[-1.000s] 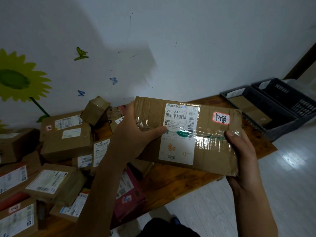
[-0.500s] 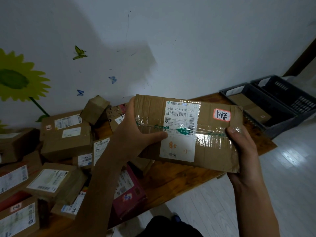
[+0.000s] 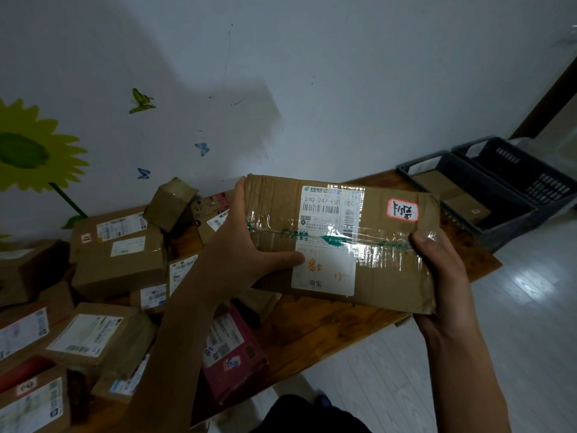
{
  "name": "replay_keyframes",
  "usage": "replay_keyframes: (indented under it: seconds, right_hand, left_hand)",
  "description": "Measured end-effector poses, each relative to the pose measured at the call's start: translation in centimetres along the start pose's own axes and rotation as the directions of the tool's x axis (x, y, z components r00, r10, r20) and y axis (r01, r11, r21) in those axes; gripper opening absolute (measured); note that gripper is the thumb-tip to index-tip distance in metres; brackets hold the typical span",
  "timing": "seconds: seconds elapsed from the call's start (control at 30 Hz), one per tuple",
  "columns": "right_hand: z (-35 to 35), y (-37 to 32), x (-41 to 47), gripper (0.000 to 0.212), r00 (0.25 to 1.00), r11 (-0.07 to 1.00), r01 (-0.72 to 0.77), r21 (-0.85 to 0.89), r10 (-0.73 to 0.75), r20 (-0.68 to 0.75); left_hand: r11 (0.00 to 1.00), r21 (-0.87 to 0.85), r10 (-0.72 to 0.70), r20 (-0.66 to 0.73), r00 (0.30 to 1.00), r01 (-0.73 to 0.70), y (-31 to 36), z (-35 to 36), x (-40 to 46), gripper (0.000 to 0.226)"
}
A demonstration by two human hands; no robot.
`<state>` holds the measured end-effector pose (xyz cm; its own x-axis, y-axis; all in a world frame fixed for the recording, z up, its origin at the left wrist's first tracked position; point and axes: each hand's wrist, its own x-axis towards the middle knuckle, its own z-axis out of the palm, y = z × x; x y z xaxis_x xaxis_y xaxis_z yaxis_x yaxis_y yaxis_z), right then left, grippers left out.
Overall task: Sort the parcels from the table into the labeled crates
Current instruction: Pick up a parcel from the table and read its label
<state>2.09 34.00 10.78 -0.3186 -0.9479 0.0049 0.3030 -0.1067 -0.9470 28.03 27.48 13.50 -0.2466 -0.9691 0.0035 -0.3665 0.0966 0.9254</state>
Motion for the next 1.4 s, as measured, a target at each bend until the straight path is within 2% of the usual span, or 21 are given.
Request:
replay_keyframes:
  seconds: [0.13, 0.37, 0.43, 0.63, 0.77, 0.97, 1.13, 1.2, 1.3, 1.4]
  right_hand:
    - [0.1, 0.2, -0.1, 0.048, 1.000, 1.000, 0.002, -0.027, -0.002, 0.008]
    - [0.1, 0.8, -0.3, 0.047, 0.999, 0.996, -0.035, -0.083, 0.038, 0.029]
    - [0.3, 1.0, -0.4, 0.045, 0.997, 0.992, -0.050, -0.113, 0.055, 0.047]
    - [0.2, 1.8, -0.5, 0.058, 0.988, 0.977, -0.092, -0.191, 0.113, 0.101]
    - [0.0, 2.5, -0.4, 0.067, 0.983, 0.972, -0.090, -0.218, 0.122, 0.136]
    - [-0.3, 3.5, 0.3, 0.068, 0.969, 0.950, -0.105, -0.293, 0.164, 0.183]
    - [-1.2, 3.9, 1.2, 0.075, 0.966, 0.932, -0.114, -0.343, 0.184, 0.179]
    - [-2.1, 4.1, 1.7, 0.072, 0.967, 0.929, -0.126, -0.349, 0.193, 0.165]
    - [-3.6, 4.2, 2.4, 0.062, 0.978, 0.934, -0.159, -0.319, 0.194, 0.082]
    - [-4.8, 3.6, 2.9, 0.059, 0.983, 0.925, -0.183, -0.332, 0.177, -0.047]
  left_hand:
    - [0.999, 0.026, 0.030, -0.146, 0.989, -0.026, 0.2, 0.5, 0.0, 0.120]
    - [0.998, 0.060, 0.031, -0.305, 0.952, -0.013, -0.7, 1.2, 0.2, 0.090]
    - [0.999, 0.053, 0.020, -0.322, 0.946, -0.003, -1.2, 1.3, 0.2, 0.088]
    - [0.999, 0.041, -0.010, -0.354, 0.935, 0.026, -2.6, 1.3, 0.3, 0.091]
    - [0.996, 0.074, -0.015, -0.385, 0.923, 0.047, -3.3, 1.4, 0.4, 0.075]
    - [0.992, 0.066, -0.071, -0.411, 0.909, 0.108, -4.4, 1.8, 0.9, 0.066]
    - [0.987, 0.037, -0.129, -0.387, 0.913, 0.155, -4.7, 2.6, 2.3, 0.069]
    - [0.984, 0.071, -0.124, -0.371, 0.920, 0.162, -4.5, 3.3, 3.3, 0.077]
    - [0.982, 0.112, -0.111, -0.317, 0.942, 0.153, -3.8, 4.8, 4.7, 0.090]
    - [0.987, 0.064, -0.129, -0.247, 0.960, 0.149, -2.6, 6.9, 6.4, 0.089]
